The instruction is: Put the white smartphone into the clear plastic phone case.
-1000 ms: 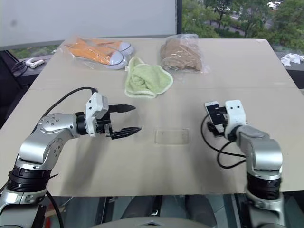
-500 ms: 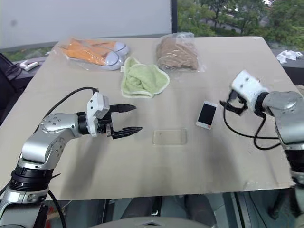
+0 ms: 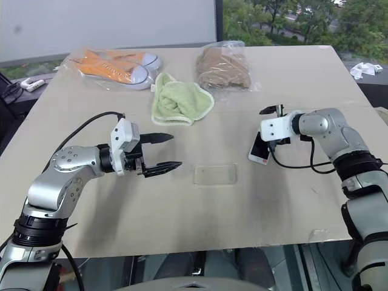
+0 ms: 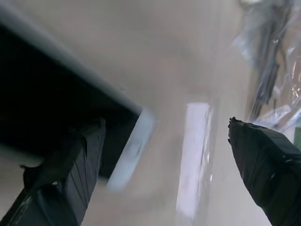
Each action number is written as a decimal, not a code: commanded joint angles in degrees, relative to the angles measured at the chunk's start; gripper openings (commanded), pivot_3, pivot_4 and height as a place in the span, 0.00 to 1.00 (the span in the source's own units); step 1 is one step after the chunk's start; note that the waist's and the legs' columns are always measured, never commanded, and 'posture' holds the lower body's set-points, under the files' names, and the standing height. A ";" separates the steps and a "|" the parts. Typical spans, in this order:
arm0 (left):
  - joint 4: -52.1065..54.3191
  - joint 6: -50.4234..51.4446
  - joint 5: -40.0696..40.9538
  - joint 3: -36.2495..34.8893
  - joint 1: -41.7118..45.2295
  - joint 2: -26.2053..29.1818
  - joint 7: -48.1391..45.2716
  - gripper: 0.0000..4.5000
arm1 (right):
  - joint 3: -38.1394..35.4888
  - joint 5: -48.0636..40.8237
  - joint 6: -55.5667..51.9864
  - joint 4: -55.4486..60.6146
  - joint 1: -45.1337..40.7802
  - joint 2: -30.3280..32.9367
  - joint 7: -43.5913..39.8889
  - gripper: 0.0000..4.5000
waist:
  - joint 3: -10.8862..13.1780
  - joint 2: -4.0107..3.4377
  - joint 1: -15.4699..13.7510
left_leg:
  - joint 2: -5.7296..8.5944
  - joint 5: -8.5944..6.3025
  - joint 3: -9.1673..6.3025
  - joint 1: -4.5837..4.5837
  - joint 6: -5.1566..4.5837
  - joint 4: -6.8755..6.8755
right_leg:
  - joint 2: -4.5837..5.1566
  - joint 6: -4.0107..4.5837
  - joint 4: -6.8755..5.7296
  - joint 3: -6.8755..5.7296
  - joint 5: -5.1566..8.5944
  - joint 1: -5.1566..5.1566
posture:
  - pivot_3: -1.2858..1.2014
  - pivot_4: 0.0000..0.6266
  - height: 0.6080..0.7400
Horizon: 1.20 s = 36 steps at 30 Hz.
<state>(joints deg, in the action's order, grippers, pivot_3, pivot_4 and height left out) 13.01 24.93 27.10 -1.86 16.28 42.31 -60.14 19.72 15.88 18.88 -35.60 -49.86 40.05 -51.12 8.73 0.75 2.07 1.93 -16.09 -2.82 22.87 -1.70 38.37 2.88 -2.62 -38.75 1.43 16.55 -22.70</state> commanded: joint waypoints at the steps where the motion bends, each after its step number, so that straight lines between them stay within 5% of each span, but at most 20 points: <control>1: 2.51 -0.75 0.52 -1.58 -0.07 0.44 0.45 1.00 | -5.31 -7.28 -8.76 2.12 -0.98 -3.92 -1.50 0.99 | 0.00 0.00 -0.14 | 0.00 0.00 -0.01 0.00 0.00 0.00 | 0.00 0.00 0.00 -0.01 0.00 0.01 | 0.52 0.24 1.00; 6: 2.03 -1.19 0.31 -1.13 0.57 0.19 0.65 1.00 | -3.37 -5.28 -15.57 0.77 -2.42 -10.46 0.11 0.99 | 0.00 -0.01 0.02 | 0.01 0.01 -0.04 -0.02 0.01 0.04 | -0.02 0.01 -0.08 -0.04 0.00 0.01 | 0.52 0.24 1.00; 10: 2.29 -1.33 0.40 -1.21 0.70 0.22 0.80 1.00 | 3.99 7.31 -16.19 -8.10 -6.09 -9.23 7.34 0.99 | -0.01 -0.03 0.02 | 0.07 0.01 -0.06 -0.02 0.01 0.04 | 0.01 0.01 -0.08 -0.05 0.00 -0.01 | 0.52 0.24 1.00; 14: 2.78 -1.38 0.98 -1.86 0.35 0.51 0.55 1.00 | 5.86 10.26 -17.84 -13.21 -8.92 -7.65 8.00 0.99 | -0.04 0.02 -0.71 | 0.12 0.02 -0.17 -0.09 0.03 0.09 | 0.04 0.01 -0.10 -0.18 0.00 0.04 | 0.52 0.24 1.00; 23: 2.74 -1.49 1.20 -0.74 0.60 -0.23 -0.59 1.00 | 7.28 11.15 -25.79 -4.89 -4.11 3.65 -10.95 0.99 | -0.05 0.02 -3.25 | 0.37 0.01 -0.62 0.04 0.02 0.09 | 0.25 0.01 0.01 -0.54 0.00 0.15 | 0.52 0.24 1.00; 31: 0.91 -2.11 0.39 0.32 2.09 -0.76 -1.92 1.00 | 1.60 -1.04 -41.81 23.44 8.35 13.62 -33.29 0.99 | -0.05 0.02 -3.42 | 0.37 0.01 -0.83 0.21 0.02 0.05 | 0.23 0.02 0.28 -0.72 0.01 0.25 | 0.52 0.24 1.00; 36: 0.46 -2.44 0.23 0.76 2.65 -1.16 -2.15 1.00 | -7.76 -4.24 -47.52 18.66 3.79 7.61 -18.82 0.99 | -0.03 0.01 -0.95 | 0.33 0.03 -0.63 0.06 0.03 0.08 | 0.21 0.02 0.13 -0.53 0.00 0.27 | 0.52 0.24 1.00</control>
<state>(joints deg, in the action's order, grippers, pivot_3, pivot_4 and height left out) 12.76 23.41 27.14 -0.93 18.09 41.05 -62.06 17.72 13.46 -25.65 -15.30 -42.48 48.08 -75.33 8.70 0.76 1.12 2.27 -16.05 -3.36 22.87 -1.65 38.43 3.08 -2.61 -38.72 1.00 16.55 -22.44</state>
